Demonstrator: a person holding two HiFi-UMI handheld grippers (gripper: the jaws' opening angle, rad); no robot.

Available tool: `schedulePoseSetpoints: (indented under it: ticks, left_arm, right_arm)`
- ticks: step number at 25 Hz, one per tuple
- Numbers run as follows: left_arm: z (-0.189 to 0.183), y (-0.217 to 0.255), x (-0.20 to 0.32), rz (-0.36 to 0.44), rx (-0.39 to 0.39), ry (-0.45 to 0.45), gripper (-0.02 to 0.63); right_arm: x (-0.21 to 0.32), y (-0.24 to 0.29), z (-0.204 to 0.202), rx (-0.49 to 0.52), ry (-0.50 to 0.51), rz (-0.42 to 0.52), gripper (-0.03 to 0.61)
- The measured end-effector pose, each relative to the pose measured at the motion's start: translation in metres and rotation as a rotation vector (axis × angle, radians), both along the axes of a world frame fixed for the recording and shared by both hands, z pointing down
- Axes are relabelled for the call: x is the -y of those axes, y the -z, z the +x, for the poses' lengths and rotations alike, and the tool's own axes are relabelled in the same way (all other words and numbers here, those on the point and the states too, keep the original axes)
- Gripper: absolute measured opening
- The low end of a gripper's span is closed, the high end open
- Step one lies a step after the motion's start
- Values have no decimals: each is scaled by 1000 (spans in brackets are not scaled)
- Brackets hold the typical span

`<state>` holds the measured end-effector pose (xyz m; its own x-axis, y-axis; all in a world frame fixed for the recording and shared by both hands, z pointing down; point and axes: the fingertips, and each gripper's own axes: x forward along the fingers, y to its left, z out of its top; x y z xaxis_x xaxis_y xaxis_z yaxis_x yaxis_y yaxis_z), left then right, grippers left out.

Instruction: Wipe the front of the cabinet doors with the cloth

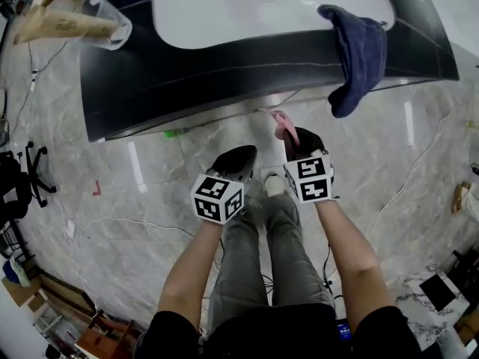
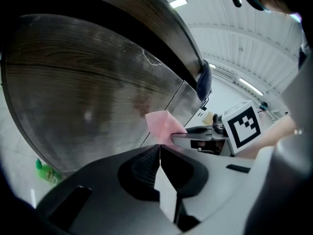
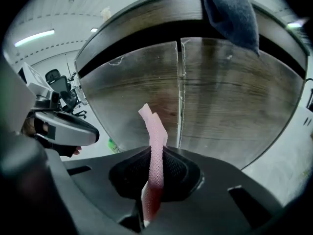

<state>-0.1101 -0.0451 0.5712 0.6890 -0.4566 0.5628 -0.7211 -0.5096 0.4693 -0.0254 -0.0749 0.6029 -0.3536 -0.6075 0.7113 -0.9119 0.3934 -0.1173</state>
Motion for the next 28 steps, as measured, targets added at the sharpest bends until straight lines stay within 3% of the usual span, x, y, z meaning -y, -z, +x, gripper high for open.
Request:
schedulePoseSetpoints:
  ticks: [14, 23, 28]
  left_arm:
    - [-13, 82, -21, 51, -38, 71, 11]
    - [-16, 126, -48, 71, -22, 101, 11]
    - [-7, 152, -58, 107, -20, 93, 11]
  right_arm:
    - [-25, 104, -19, 85, -5, 65, 41]
    - [-48, 166, -18, 141, -12, 92, 41]
    - [-67, 184, -11, 147, 31, 92, 41]
